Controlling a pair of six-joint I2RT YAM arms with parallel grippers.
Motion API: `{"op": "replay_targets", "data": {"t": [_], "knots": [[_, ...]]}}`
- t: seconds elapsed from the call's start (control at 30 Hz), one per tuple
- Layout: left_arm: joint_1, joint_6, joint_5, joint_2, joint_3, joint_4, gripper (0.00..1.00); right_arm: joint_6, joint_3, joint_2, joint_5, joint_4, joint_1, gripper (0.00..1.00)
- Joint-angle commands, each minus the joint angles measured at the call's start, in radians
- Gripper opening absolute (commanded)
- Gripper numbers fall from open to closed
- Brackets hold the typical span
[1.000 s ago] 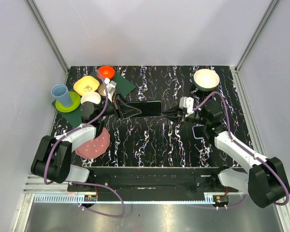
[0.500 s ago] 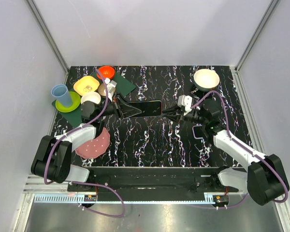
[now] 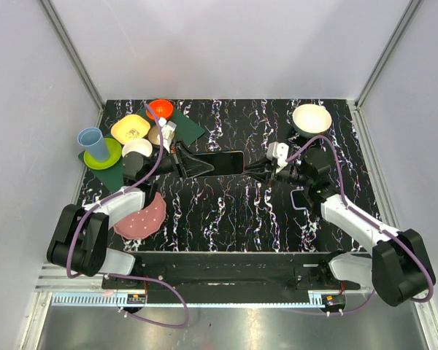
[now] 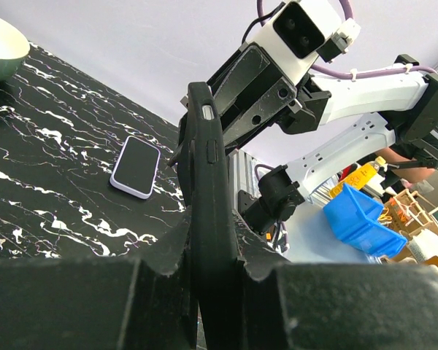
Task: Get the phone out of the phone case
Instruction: Remove the phone case from the phone.
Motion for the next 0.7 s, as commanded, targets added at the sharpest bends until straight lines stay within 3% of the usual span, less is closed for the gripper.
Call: {"op": "replay_targets", "data": {"t": [0.0,0.47,0.57,0.67], "knots": [[-0.078,-0.13,0.113,-0.037,0.036,0.435,0.0,-0.021,0.038,0.037,0.142,-0.013,0.016,0.01],[-0.09,-0.124,0.129,-0.049,0.033,0.44,0.0,-0.022,0.048,0.051,0.245,-0.01,0.016,0.02],[-0.092,-0.116,0.131,-0.047,0.032,0.438,0.0,-0.013,0.048,0.037,0.222,-0.012,0.015,0.07],[-0.09,-0.107,0.128,-0.047,0.033,0.438,0.0,0.007,0.045,0.002,0.17,-0.012,0.015,0.2]]}}
